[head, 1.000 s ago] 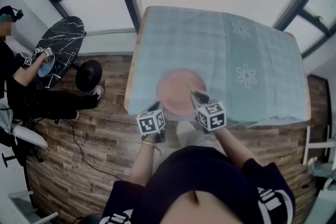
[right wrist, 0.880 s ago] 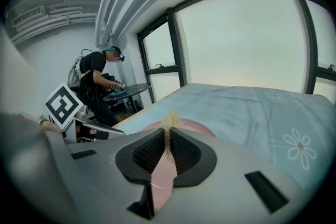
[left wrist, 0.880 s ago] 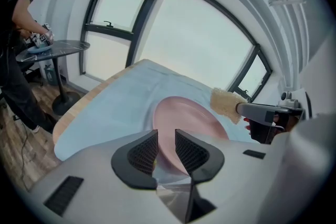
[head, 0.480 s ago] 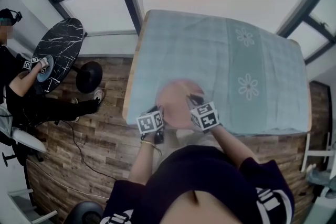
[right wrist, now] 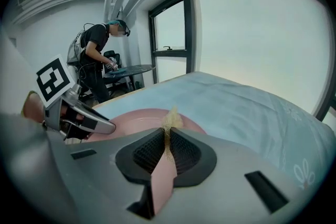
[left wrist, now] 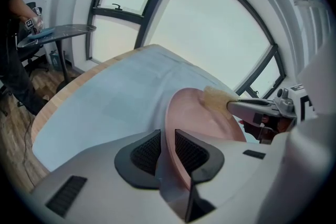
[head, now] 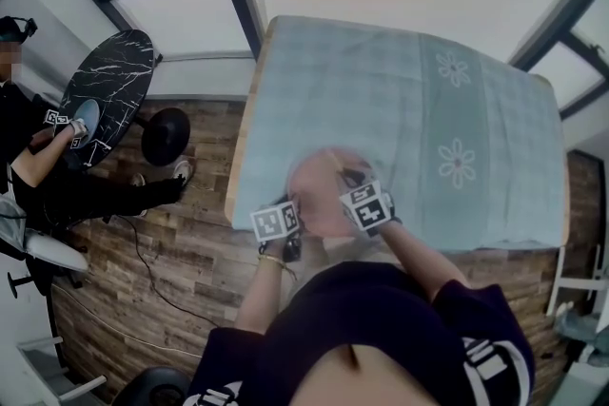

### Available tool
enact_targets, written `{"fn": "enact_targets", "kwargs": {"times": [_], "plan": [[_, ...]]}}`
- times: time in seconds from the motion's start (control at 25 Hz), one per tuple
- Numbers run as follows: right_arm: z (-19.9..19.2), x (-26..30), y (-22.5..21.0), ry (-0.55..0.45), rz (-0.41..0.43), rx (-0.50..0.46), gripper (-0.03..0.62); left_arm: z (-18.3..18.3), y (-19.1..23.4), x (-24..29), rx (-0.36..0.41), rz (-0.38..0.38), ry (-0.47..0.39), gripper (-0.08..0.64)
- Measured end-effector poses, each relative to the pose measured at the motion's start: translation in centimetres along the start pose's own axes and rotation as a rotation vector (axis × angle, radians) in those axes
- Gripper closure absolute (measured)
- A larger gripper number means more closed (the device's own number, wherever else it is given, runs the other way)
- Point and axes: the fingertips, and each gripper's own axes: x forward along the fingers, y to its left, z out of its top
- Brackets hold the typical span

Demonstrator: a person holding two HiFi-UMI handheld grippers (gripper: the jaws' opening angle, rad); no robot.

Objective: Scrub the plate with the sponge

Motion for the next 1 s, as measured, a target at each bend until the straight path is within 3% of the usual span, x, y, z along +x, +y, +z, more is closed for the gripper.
{"fn": "enact_targets", "kwargs": {"times": [0.52, 1.0], "plan": [[-0.8, 3.5, 3.2, 0.103, 0.095, -0.051, 0.554, 0.5, 0.2, 0.0, -0.02, 0.0, -0.022, 0.528], [-1.9, 3.1, 7.3, 0.146, 0.21, -0.104, 0.555, 0.6, 0.4, -0.3, -0.023, 0.005, -0.032, 0.528]]}}
